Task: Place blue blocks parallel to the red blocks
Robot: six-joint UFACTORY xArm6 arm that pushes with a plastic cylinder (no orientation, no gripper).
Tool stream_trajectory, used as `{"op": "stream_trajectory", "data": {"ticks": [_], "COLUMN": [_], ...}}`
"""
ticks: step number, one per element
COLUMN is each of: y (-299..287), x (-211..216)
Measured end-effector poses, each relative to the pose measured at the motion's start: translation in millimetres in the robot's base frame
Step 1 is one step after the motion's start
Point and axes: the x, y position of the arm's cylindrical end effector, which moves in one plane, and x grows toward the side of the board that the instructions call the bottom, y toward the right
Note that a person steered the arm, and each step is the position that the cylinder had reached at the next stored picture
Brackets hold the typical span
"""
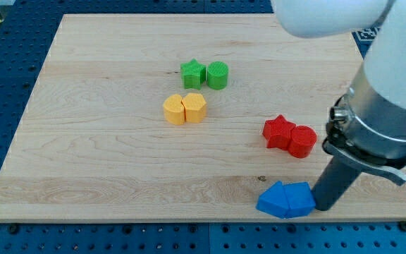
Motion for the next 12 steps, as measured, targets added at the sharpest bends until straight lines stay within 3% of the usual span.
{"op": "stream_trajectory", "data": {"ticks": [3,5,6,9,11,12], "y": [-28.0,8.8,2.1,-63.5,-62.4,-17.0], "x": [-7.1,-8.9,-29.5,-46.6,-47.2,-50.3]}}
